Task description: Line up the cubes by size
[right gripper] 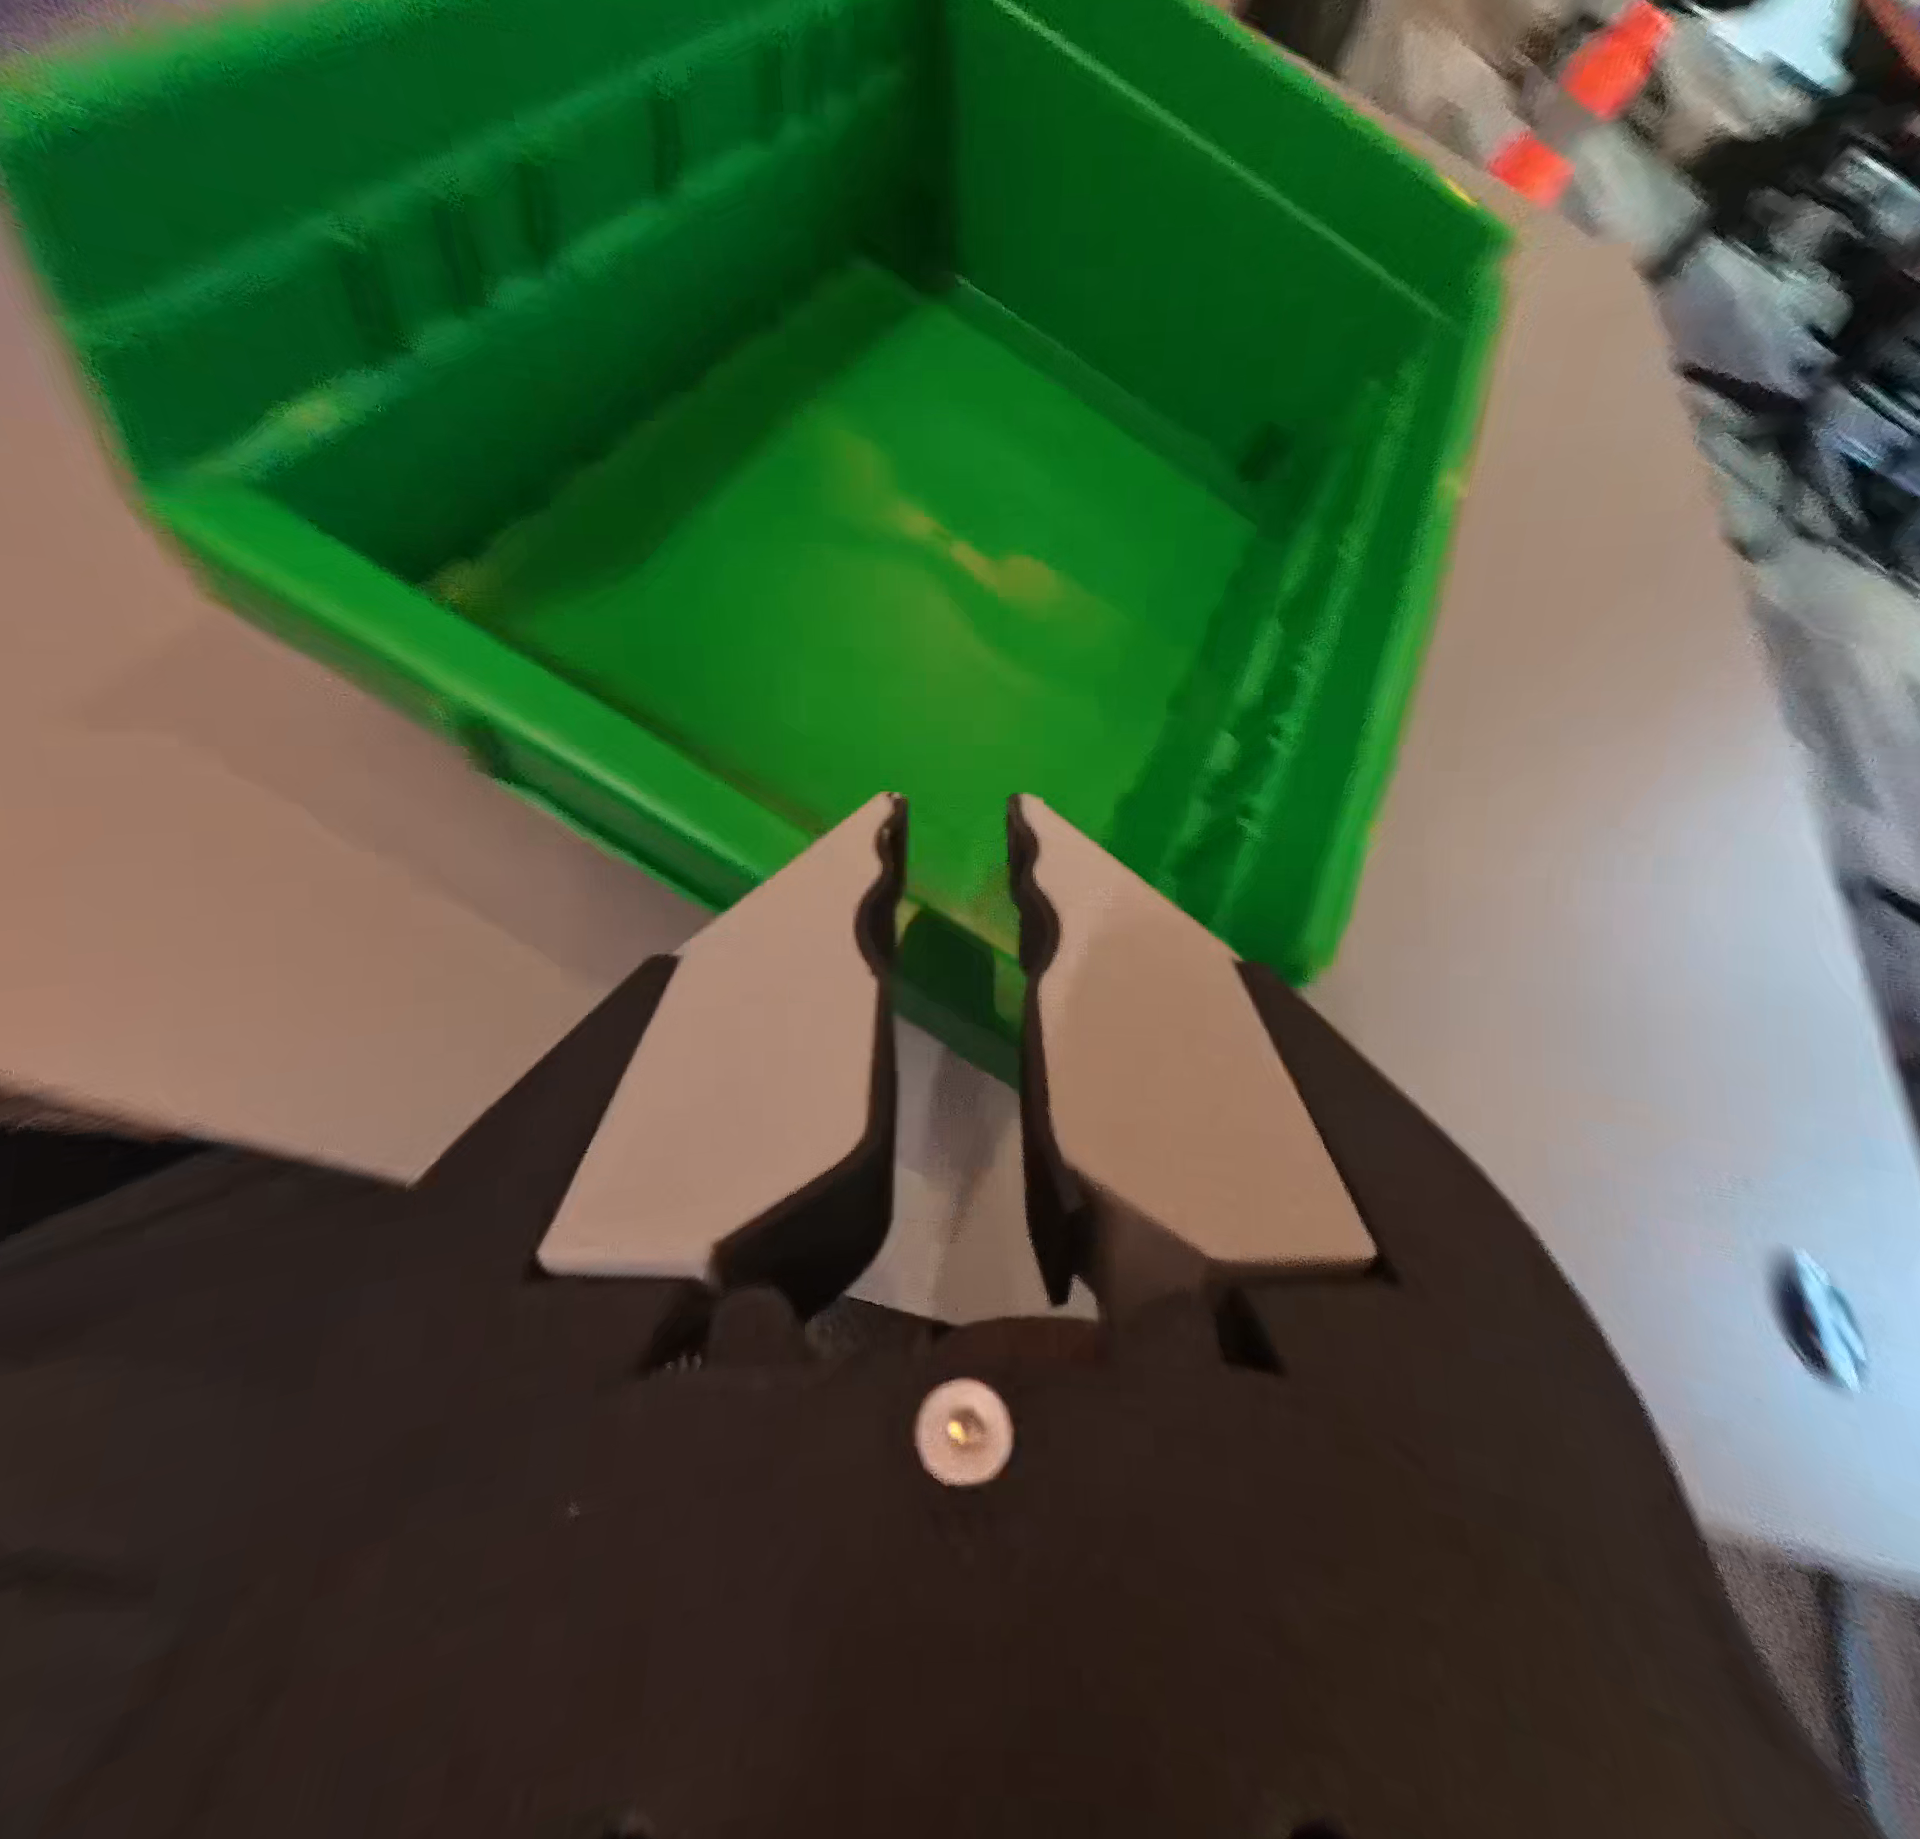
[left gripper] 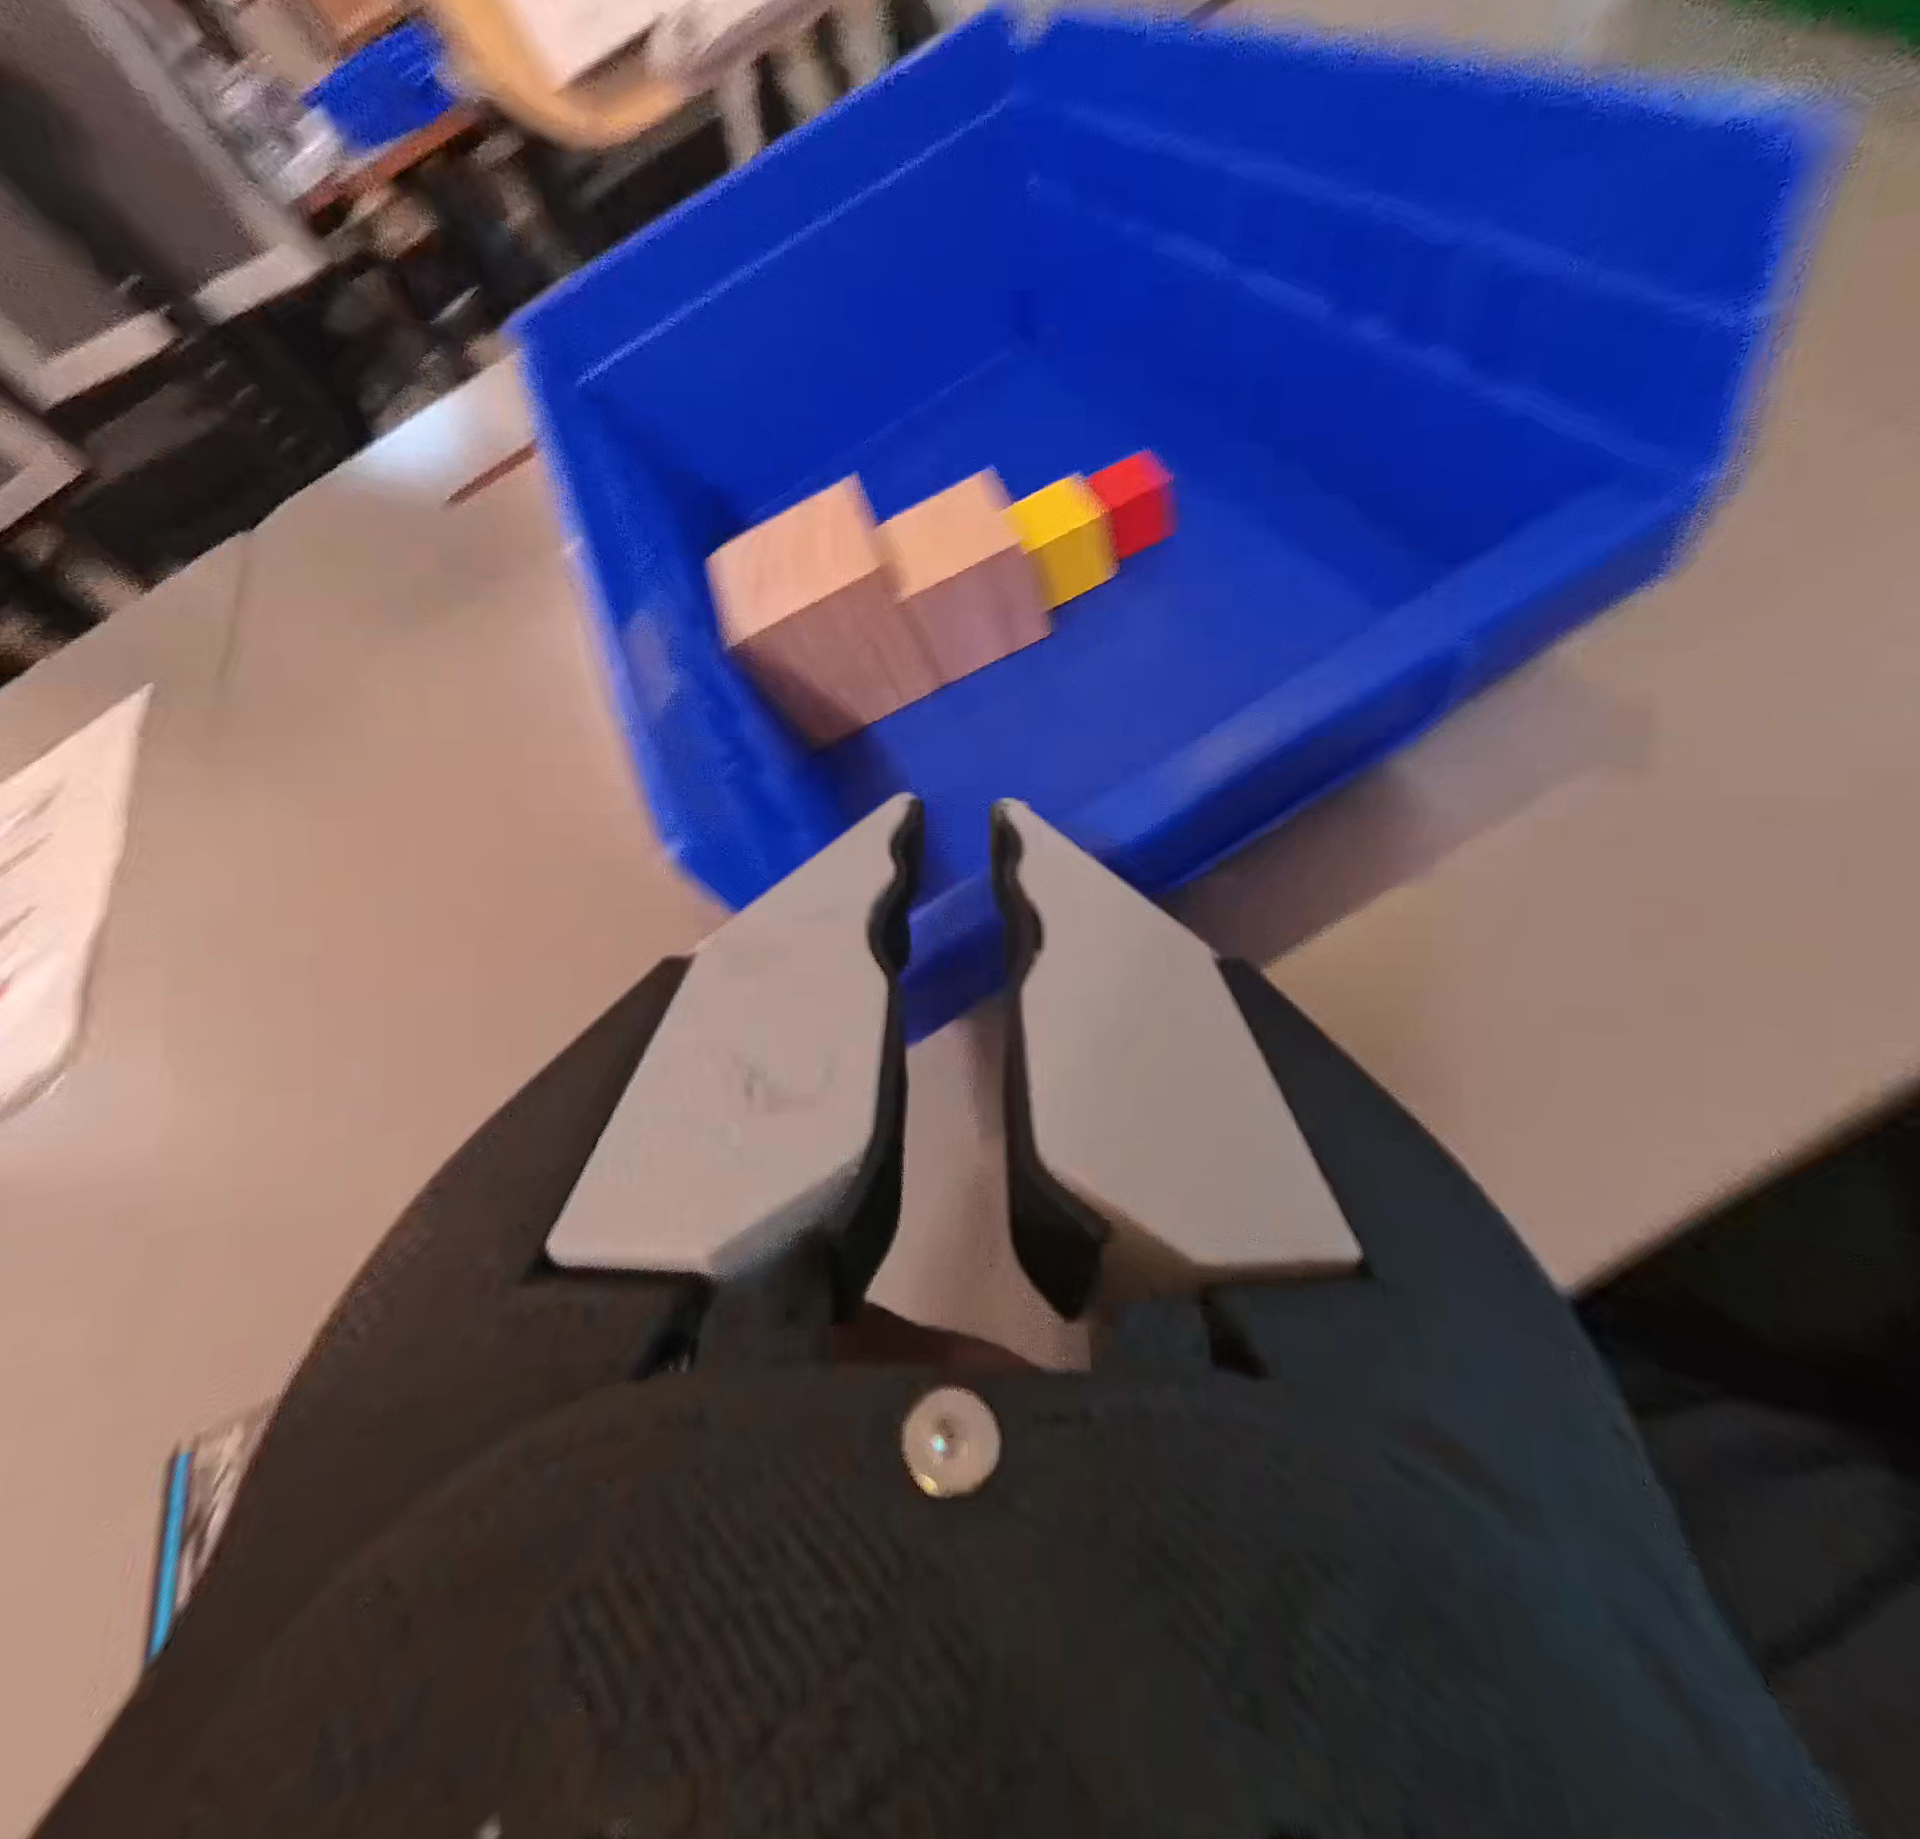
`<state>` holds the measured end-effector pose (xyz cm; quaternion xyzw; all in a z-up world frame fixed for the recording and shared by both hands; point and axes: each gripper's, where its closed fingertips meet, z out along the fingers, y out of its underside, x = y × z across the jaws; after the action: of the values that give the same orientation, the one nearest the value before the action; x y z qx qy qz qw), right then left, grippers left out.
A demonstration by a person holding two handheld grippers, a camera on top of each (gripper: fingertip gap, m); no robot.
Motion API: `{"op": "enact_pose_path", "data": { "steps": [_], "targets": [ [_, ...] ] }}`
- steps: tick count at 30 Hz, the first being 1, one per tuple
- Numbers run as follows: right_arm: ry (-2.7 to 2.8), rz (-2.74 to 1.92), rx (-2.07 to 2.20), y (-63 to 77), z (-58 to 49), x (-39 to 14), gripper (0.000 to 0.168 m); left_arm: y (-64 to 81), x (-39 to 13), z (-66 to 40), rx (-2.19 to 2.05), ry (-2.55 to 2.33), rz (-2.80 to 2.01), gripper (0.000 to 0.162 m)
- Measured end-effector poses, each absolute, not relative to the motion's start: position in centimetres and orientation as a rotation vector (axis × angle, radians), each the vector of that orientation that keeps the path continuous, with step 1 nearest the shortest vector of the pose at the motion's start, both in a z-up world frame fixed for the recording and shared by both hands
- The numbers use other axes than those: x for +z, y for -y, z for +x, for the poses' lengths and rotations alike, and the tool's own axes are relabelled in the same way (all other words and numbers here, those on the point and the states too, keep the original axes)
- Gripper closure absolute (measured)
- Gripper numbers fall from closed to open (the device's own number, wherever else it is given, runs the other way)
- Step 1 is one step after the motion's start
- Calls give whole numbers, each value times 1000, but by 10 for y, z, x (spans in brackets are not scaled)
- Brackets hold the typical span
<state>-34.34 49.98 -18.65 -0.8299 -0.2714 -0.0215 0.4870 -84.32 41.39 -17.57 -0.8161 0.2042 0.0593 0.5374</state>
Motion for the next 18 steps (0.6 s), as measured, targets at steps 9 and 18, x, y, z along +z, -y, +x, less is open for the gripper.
{"op": "enact_pose_path", "data": {
  "steps": [9, 18],
  "targets": [
    [1219, -1949, 268, -457, -461, -207, 106, -430, -227, -750, 327, -1062, -2061, 100],
    [1629, -1879, 40, -483, -438, -226, 142, -439, -232, -794, 345, -1023, -2223, 124]
  ]
}}
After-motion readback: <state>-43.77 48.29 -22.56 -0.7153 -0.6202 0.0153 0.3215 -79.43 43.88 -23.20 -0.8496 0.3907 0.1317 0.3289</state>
